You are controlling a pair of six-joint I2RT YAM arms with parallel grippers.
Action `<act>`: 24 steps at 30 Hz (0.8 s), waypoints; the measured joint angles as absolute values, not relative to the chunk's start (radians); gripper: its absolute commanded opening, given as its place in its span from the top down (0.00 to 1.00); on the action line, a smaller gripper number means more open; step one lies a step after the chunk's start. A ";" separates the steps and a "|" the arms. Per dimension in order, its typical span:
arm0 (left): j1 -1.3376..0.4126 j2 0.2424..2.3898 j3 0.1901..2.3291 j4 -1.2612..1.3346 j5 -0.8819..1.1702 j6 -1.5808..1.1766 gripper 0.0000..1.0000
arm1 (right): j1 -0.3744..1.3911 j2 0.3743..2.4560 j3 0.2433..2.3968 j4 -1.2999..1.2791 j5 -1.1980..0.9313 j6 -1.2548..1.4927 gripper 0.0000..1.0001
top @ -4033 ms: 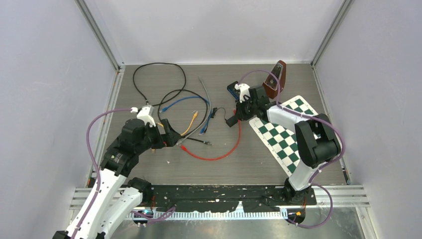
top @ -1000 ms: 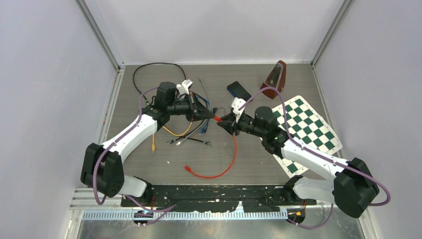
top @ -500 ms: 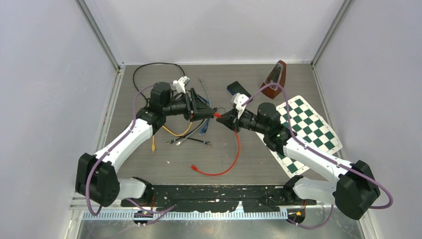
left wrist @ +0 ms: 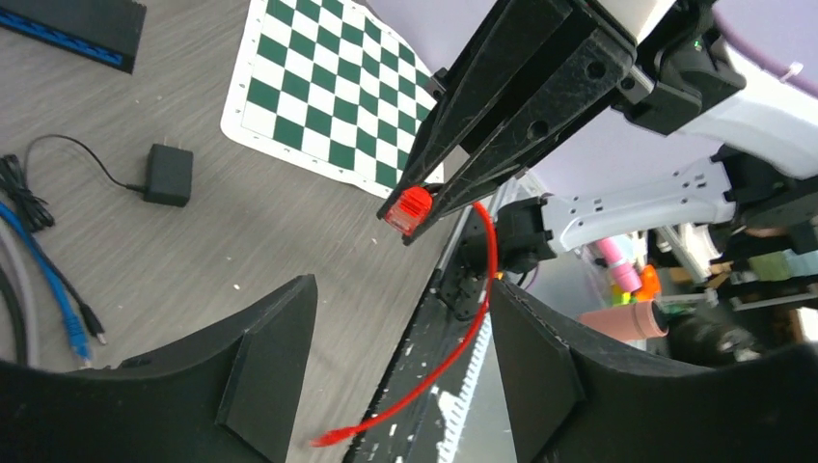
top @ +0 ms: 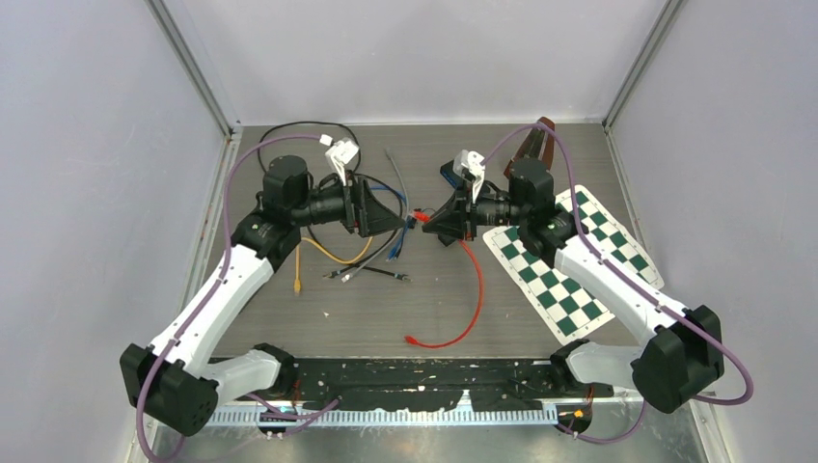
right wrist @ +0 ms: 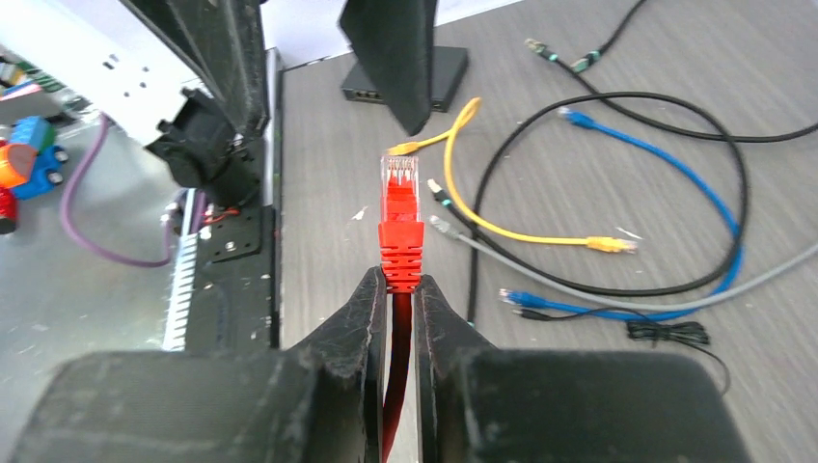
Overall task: Insert the plug into the switch port
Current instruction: Pick up the connector from the center of the board.
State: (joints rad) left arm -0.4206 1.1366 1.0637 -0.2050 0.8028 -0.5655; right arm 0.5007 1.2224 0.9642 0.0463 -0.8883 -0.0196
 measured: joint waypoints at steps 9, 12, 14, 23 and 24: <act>-0.421 1.128 1.084 -0.225 0.825 -0.440 0.33 | 0.501 1.243 0.997 0.012 -1.001 0.034 0.95; -0.420 1.144 1.099 -0.225 0.859 -0.429 0.33 | 0.501 1.243 0.997 0.013 -1.025 0.057 0.95; -0.420 1.150 1.099 -0.224 0.882 -0.429 0.33 | 0.501 1.244 0.997 0.014 -1.037 0.069 0.95; -0.422 1.185 1.099 -0.211 0.947 -0.439 0.39 | 0.501 1.264 0.997 0.030 -1.061 0.115 0.95; -0.424 1.190 1.099 -0.208 0.949 -0.441 0.40 | 0.501 1.266 0.997 0.034 -1.061 0.120 0.95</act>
State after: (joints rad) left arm -0.4236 1.1904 1.0988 -0.2077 0.9493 -0.4408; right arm 0.5011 1.2659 0.9966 0.0338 -1.0611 0.1200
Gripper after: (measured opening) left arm 0.627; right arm 0.143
